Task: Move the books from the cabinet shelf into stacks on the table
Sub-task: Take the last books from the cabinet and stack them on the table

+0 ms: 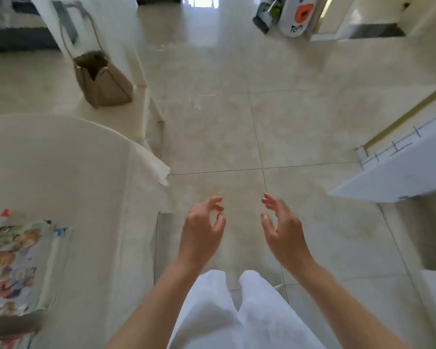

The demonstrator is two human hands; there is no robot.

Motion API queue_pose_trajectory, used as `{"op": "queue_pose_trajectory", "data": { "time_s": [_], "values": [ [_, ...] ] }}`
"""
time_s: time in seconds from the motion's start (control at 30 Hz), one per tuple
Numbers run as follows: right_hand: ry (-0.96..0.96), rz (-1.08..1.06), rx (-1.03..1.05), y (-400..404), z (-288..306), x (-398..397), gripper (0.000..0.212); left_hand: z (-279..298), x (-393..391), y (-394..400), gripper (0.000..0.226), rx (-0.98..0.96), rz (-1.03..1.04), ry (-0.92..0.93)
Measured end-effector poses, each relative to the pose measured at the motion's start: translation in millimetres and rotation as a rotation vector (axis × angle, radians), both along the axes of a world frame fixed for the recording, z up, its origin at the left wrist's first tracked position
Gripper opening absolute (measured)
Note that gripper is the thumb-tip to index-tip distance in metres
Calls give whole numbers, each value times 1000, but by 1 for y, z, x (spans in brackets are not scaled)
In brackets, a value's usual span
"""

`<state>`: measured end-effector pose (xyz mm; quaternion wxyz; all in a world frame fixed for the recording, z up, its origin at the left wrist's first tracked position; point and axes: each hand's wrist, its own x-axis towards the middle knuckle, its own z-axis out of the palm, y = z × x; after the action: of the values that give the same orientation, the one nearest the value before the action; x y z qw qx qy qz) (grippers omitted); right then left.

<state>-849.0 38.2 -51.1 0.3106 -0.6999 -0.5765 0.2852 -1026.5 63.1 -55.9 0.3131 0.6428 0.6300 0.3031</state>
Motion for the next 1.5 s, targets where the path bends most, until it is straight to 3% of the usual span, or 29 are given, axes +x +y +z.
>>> {"op": "queue_pose_trajectory", "data": {
  "time_s": [0.4,0.7,1.03,1.3,1.5],
  "values": [
    [11,-522,-64,-136,1,264,39,-23,293,-46,32,-141,-465,-65],
    [52,-852,-79,-191,-3,391,38,-32,458,-53,33,-211,-729,-33],
    [11,-1050,-39,-150,-3,555,36,-44,638,4,31,-248,-947,66],
    [-46,-1080,-35,-108,3,683,36,-46,775,55,31,-249,-1039,121],
    [47,-1039,-79,-87,-3,782,33,-58,869,68,33,-287,-1009,103]
  ]
}}
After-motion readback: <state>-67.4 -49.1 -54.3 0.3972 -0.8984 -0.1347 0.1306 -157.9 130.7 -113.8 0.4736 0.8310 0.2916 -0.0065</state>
